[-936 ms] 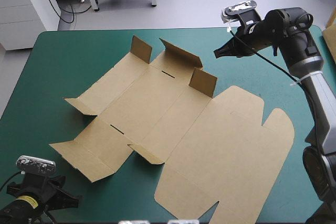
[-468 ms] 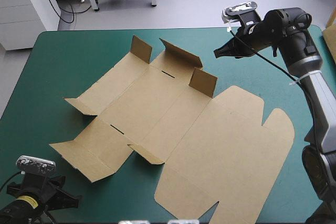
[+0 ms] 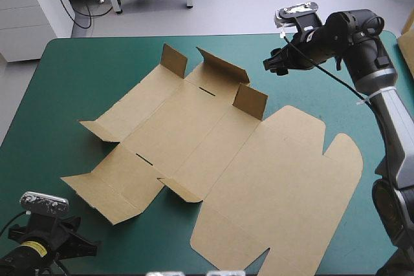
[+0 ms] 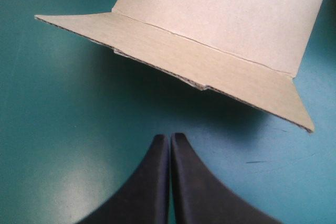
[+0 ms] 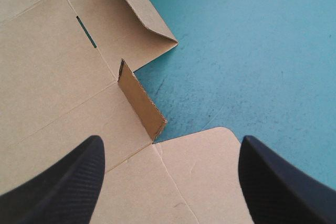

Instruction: Fold the box

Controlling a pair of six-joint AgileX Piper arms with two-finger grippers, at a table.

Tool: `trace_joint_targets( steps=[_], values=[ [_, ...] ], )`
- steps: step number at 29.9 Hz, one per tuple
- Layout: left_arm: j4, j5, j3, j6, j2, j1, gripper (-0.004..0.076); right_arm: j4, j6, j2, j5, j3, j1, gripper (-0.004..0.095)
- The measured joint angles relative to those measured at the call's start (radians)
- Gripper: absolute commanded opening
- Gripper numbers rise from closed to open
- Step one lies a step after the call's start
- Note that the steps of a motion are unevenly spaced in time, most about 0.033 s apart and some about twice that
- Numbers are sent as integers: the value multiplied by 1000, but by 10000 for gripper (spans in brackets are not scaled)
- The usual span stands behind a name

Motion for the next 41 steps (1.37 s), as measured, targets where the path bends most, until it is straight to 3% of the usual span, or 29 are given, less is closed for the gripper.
trace_joint_targets(
  steps=[9, 25, 41],
  values=[
    [0, 0, 0, 0, 0, 0, -8, 19, -7, 35, -1, 0, 0, 671],
    [0, 0, 0, 0, 0, 0, -8, 121, -245, 264, -28, -34, 0, 669],
    [0, 0, 0, 0, 0, 0, -8, 183, -363, 415, -43, -38, 2, 669]
  ],
)
